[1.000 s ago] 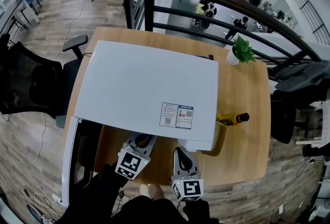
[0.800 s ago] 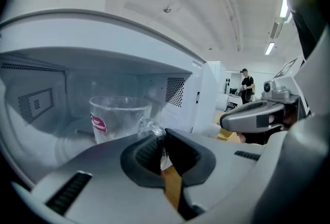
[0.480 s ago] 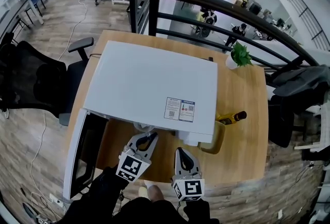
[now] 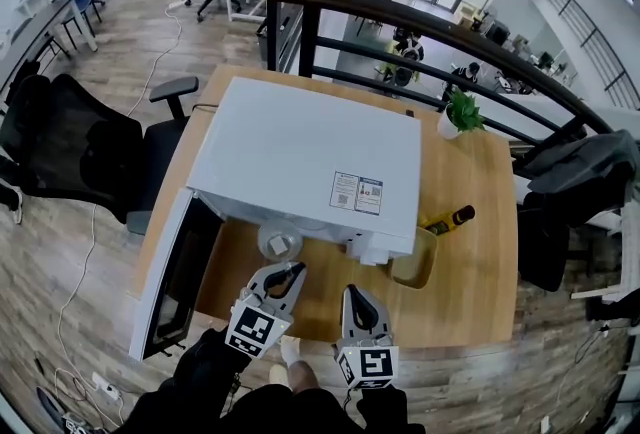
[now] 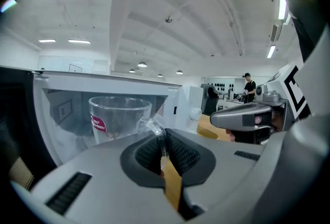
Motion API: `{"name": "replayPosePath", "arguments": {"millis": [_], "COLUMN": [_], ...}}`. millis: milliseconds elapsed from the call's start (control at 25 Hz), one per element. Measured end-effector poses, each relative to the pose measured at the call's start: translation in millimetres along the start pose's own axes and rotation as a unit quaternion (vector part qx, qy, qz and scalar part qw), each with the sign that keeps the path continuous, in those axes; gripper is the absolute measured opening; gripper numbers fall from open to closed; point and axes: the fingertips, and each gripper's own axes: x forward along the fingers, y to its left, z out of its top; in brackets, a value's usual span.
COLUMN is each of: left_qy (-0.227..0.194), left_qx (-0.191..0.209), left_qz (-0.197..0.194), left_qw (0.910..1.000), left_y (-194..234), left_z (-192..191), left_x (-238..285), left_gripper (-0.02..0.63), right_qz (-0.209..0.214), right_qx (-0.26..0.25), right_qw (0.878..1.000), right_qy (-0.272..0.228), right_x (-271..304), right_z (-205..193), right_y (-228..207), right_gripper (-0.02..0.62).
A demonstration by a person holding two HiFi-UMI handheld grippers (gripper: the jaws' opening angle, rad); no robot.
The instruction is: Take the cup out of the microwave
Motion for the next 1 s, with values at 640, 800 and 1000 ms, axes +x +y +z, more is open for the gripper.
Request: {"name": "replayPosePath", "arguments": {"millis": [640,800,1000], "left_qy": [-0.047,-0.059,-0.077], "left_qx": [0.013,0.017,0.022], "left_qz": [0.041,0.051,0.07], "left_qw": [0.998,0.9968,0.9943], "left_y": [-52.3,-68.6,-83.0], "left_z": [43.8,55.7,67.1], "left_x": [-129.9,-162.0,-197.4], "left_gripper": [0.025,0.025,0.025], "right_qz": [0.023,0.031,0.037], "right_qx": [-0.035,-0.043,-0.057], "right_qw": [0.997,0.996,0.993], "right_qy": [-0.063,-0.076,-0.093], "right_x": [-84.9,-109.8,-138.6], "right_z": [50.7,62.0,71.4], "right_y": [66.9,82.6,98.3], "right_gripper": [0.015,0.015,0.015]}}
